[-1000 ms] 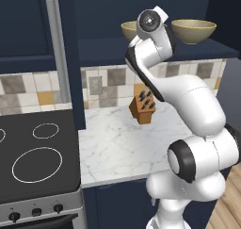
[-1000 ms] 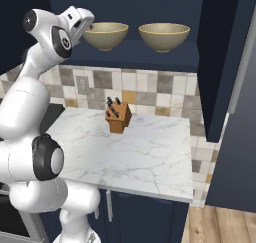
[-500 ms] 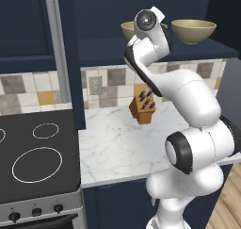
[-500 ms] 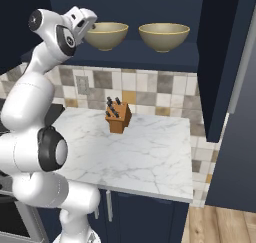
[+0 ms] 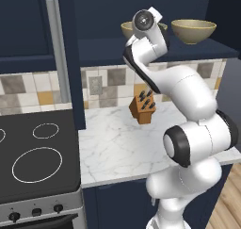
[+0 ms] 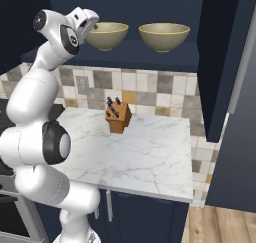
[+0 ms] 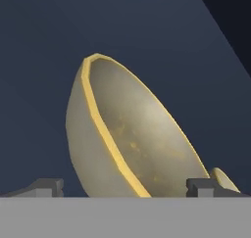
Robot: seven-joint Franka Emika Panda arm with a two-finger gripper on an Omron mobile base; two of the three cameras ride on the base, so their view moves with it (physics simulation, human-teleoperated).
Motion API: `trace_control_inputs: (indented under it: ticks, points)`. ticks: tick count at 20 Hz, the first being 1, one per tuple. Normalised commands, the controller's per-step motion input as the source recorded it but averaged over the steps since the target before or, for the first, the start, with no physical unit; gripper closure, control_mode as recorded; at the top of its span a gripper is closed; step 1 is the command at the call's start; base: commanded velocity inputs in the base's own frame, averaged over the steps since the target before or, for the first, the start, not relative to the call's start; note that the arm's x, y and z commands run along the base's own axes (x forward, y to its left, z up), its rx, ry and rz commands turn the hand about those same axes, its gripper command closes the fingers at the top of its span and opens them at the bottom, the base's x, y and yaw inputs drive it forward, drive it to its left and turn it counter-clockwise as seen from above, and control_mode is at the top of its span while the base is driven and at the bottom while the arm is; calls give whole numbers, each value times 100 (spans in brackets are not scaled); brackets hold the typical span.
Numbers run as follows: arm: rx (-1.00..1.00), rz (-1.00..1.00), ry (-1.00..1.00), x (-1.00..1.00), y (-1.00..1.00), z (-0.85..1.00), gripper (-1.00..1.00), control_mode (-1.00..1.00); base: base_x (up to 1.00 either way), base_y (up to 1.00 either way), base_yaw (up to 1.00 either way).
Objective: Move the bowls from the cabinet to the plates on the dining table.
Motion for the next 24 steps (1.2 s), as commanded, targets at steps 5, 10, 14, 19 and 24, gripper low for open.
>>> trace_control_inputs:
  ticks: [5,10,14,19,24]
  points:
    - [-1,0,0,14,0,-8,-100,-100,0,0,0]
    - [-1,0,0,14,0,-9,-100,-100,0,0,0]
    - [-1,0,0,13,0,-11,-100,-100,0,0,0]
    - [-1,0,0,15,0,-9,-100,-100,0,0,0]
    - [0,0,0,4,0,-21,-100,-100,0,0,0]
